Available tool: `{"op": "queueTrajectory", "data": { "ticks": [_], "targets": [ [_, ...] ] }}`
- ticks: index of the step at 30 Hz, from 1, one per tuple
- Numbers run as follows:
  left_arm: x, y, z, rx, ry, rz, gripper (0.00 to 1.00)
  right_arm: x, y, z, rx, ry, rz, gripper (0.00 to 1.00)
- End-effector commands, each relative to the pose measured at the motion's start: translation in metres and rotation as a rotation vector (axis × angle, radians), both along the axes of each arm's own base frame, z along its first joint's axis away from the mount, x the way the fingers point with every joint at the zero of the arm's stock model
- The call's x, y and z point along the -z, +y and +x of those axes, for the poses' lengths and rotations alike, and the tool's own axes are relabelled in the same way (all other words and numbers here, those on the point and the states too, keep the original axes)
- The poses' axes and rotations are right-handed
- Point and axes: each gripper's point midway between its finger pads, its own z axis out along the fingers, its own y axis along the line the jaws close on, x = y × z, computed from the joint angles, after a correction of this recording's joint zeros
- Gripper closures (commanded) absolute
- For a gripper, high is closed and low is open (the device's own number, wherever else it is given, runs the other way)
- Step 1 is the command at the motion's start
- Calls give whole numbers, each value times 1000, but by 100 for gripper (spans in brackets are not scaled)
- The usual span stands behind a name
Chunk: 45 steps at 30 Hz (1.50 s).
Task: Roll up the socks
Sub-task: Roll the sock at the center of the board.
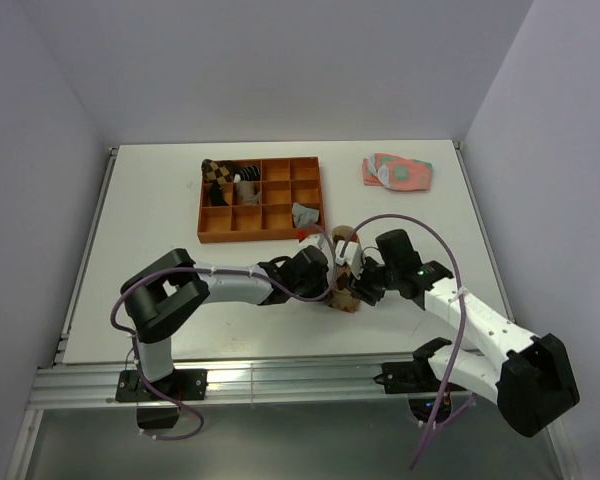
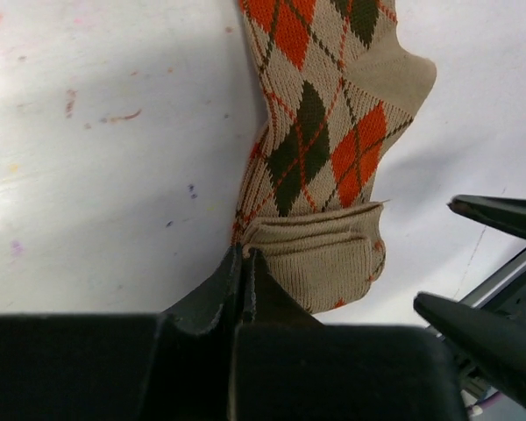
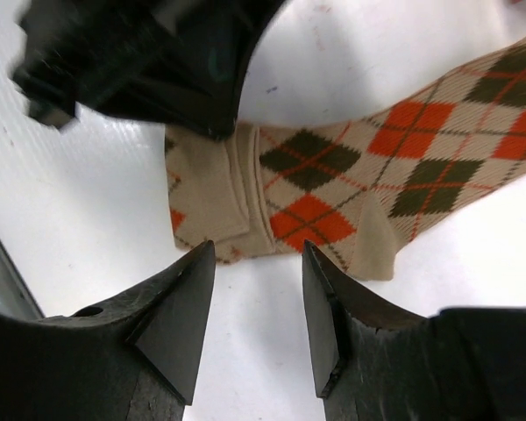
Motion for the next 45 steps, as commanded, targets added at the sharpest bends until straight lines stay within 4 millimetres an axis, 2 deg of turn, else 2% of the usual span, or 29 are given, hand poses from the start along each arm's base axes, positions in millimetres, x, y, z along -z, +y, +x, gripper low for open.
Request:
{"op": "queueTrajectory", "data": {
  "ticks": [1,4,8,11,13,14,16,18,21,28,35,36,45],
  "targets": [
    [4,-15,0,7,52,-12,100,-28,12,18,-34,-151,76,48],
    [8,-21,1,11,69,-17,100,-32,7,24,-3,-191,74,47],
    [8,-29,5,11,66,-38,100,-20,-14,39,73,-184,-18,48],
    [10,-29,5,13,64,-39,100,-15,-31,54,162,-191,-55,48],
    [10,-33,5,21,71,-48,100,-15,-35,60,187,-182,-49,48],
    [9,-34,5,26,71,-52,100,-15,-44,68,238,-175,-54,47],
    [10,-37,5,25,77,-46,100,-15,-44,66,218,-136,-25,48],
    [10,-37,7,28,76,-47,100,-18,-58,75,278,-140,-16,47],
    [10,-37,10,23,84,-49,99,-19,-63,76,283,-143,-5,47],
    [10,-38,21,3,116,-63,100,-18,-57,43,112,-163,15,44],
    [5,-43,33,-8,153,-84,100,0,-49,19,-8,-103,6,42],
    [8,-39,31,-14,172,-66,100,2,-48,17,-24,-100,-2,43],
    [6,-48,36,-6,200,-102,100,20,-35,12,-97,-122,-82,40]
  ]
}}
